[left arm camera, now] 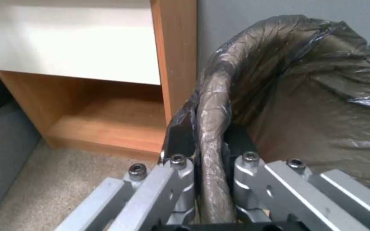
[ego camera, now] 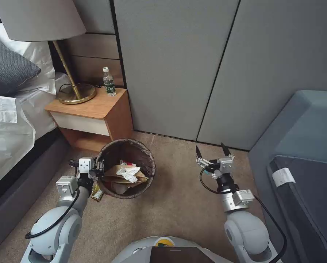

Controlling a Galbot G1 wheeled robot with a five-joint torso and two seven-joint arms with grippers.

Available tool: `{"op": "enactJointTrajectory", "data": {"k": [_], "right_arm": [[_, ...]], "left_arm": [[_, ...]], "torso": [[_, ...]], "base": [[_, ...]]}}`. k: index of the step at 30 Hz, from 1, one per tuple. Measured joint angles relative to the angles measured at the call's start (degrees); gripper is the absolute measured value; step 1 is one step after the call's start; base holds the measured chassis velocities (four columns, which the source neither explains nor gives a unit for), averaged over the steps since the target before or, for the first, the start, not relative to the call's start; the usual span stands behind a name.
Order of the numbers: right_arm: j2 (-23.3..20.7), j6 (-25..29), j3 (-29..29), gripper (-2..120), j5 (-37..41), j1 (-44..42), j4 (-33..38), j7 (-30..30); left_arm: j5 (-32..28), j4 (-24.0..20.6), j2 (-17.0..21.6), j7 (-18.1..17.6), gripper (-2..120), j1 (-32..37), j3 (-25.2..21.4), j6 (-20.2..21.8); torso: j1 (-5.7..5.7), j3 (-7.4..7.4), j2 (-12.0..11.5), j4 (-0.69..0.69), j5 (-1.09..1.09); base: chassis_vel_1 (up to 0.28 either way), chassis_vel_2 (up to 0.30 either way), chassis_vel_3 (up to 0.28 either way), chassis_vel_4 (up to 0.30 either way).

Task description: Pick up the trash bin, then pick up the garbage from the floor and place it into the trash bin.

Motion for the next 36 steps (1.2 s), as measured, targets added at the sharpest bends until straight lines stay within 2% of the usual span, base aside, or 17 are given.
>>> {"op": "enactJointTrajectory", "data": {"k": [15, 36], "right_arm": [[-0.28, 0.18, 0.6, 100, 0.73, -0.41, 0.0, 0.24], [-1.52, -0.28, 0.7, 100, 2.2, 1.26, -1.02, 1.03]], "left_arm": [[0.07, -0.37, -0.17, 0.0, 6, 0.29, -0.25, 0.26], [0.23, 0.11, -0.23, 0.03, 6, -0.1, -0.29, 0.15]], "torso": [[0.0, 0.0, 0.0, 0.01, 0.0], [0.0, 0.0, 0.0, 0.01, 0.0]], "base": [[0.024, 0.024, 0.027, 0.026], [0.091, 0.088, 0.086, 0.091]]}}
